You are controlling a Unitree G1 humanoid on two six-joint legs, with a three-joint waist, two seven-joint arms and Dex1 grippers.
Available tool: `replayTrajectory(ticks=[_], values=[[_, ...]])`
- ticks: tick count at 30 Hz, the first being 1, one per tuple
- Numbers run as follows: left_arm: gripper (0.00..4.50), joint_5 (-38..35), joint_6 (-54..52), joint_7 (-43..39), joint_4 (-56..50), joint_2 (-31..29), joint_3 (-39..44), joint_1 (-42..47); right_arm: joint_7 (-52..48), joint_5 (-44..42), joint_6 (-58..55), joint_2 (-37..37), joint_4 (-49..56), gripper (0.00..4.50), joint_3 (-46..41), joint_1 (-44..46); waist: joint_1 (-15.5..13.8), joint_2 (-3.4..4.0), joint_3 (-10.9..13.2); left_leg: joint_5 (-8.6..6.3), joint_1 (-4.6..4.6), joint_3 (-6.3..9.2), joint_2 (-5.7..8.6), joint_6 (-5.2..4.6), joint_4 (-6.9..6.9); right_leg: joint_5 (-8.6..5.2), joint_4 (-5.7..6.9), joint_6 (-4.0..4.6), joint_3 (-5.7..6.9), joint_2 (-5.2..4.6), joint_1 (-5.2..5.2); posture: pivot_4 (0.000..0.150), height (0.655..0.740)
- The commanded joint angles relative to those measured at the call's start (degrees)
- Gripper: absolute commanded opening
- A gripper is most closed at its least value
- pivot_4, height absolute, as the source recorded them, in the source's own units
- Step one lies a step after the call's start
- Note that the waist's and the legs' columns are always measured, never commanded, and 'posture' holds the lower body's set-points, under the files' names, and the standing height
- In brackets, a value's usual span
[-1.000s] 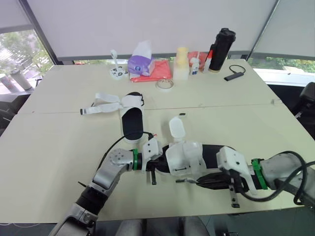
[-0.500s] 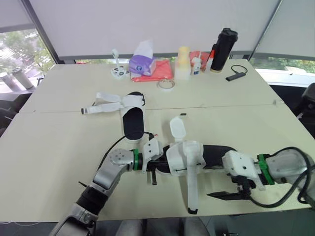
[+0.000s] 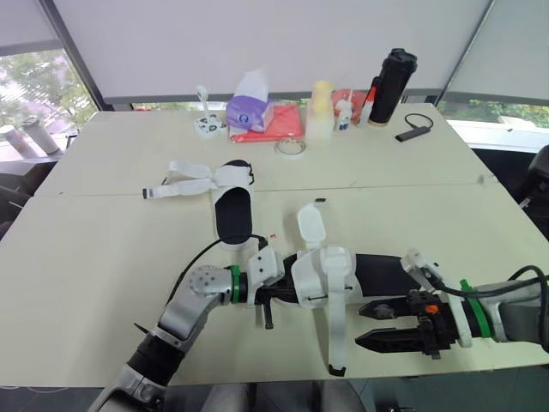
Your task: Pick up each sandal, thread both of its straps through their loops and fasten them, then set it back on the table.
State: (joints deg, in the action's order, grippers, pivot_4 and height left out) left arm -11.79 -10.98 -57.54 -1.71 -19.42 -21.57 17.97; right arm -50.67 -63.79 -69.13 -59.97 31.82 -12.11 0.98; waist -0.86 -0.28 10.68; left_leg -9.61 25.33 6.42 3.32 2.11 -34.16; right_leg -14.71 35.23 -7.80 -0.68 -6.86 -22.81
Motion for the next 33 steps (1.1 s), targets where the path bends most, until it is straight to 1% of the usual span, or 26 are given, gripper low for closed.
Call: replayTrajectory(ticks=[1, 5, 11, 20, 21, 23, 27, 29, 31, 33], values=[[0.00, 0.88, -1.06, -0.29, -3.61, -1.22, -2.06, -2.73, 2.34, -1.43, -1.07, 1.82, 0.21, 3.91, -0.01, -2.70, -0.06, 0.01, 0.00, 0.00, 0.01, 0.00, 0.00, 0.00, 0.00, 0.00, 0.00, 0.00, 0.01, 0.00, 0.00, 0.150, 0.7296], [0.00, 1.14, -1.50, 0.01, -4.93, -1.98, -2.33, -3.69, 6.20, -4.96, -2.22, 6.63, -0.51, 3.91, 0.16, -4.09, 0.02, 0.02, -0.01, 0.00, -0.01, 0.00, 0.00, -0.01, 0.00, 0.00, 0.02, -0.01, 0.00, 0.00, 0.00, 0.150, 0.7296], [0.00, 1.25, -1.86, 0.64, -5.77, -1.74, -2.66, -4.40, 12.73, -9.12, -3.24, 11.32, 1.38, 3.91, 1.56, -4.11, 0.03, 0.00, -0.03, 0.00, -0.01, 0.02, 0.00, -0.01, -0.03, 0.00, 0.02, -0.01, 0.00, 0.01, 0.03, 0.150, 0.7296], [0.00, 2.15, 0.47, -0.40, -3.06, -1.59, -2.85, -2.59, 18.62, -12.38, -3.46, 13.46, 1.00, 3.91, 4.04, -2.11, -0.12, 0.03, -0.05, 0.00, -0.02, 0.03, 0.01, -0.02, -0.03, 0.00, 0.02, 0.00, 0.02, 0.01, 0.05, 0.150, 0.7296], [0.00, 2.16, 0.69, -0.59, -2.40, -1.46, -2.70, -1.84, 18.79, -12.59, -3.42, 13.34, 1.00, 3.68, 4.07, -2.13, -0.11, 0.03, -0.05, 0.00, -0.01, 0.03, 0.02, -0.02, -0.03, 0.00, 0.02, 0.00, 0.01, 0.01, 0.05, 0.150, 0.7296], [0.00, 2.18, 1.03, -0.80, -1.54, -1.27, -2.56, -0.92, 19.04, -12.94, -3.28, 13.07, 0.92, 3.01, 4.15, -2.16, -0.17, 0.03, -0.05, 0.00, -0.01, 0.03, 0.04, -0.02, -0.04, 0.00, 0.01, 0.00, 0.01, 0.00, 0.06, 0.150, 0.7296], [0.00, 2.41, 2.06, -1.21, 0.28, -1.11, -2.38, 0.26, 18.50, -12.15, -2.66, 11.63, 1.21, 0.98, 3.62, -1.72, -0.13, 0.03, -0.05, 0.01, -0.02, 0.04, 0.04, -0.03, -0.06, 0.01, 0.02, 0.00, 0.01, 0.00, 0.07, 0.150, 0.7296], [0.00, 2.41, 2.40, -1.28, 0.54, -1.12, -2.51, 0.20, 17.57, -11.77, -2.18, 10.29, 1.66, 0.03, 3.12, -0.96, -0.08, 0.03, -0.05, 0.01, -0.02, 0.04, 0.04, -0.03, -0.08, 0.01, 0.02, 0.00, 0.01, 0.00, 0.09, 0.150, 0.7296], [0.00, 2.50, 2.76, -1.42, 0.95, -1.15, -2.59, 0.31, 16.38, -11.54, -1.98, 8.38, 1.93, 0.03, 2.82, 0.82, -0.05, 0.05, -0.06, 0.01, -0.02, 0.04, 0.04, -0.03, -0.09, 0.01, 0.02, -0.01, 0.01, 0.00, 0.09, 0.150, 0.7296], [0.00, 2.56, 3.16, -1.41, 1.51, -1.08, -2.46, 0.65, 15.36, -13.04, -2.30, 6.05, 1.01, 0.03, 1.91, 5.65, 0.02, 0.06, -0.06, 0.01, -0.03, 0.04, 0.04, -0.03, -0.09, 0.01, 0.02, -0.01, 0.01, 0.00, 0.10, 0.150, 0.7296]])
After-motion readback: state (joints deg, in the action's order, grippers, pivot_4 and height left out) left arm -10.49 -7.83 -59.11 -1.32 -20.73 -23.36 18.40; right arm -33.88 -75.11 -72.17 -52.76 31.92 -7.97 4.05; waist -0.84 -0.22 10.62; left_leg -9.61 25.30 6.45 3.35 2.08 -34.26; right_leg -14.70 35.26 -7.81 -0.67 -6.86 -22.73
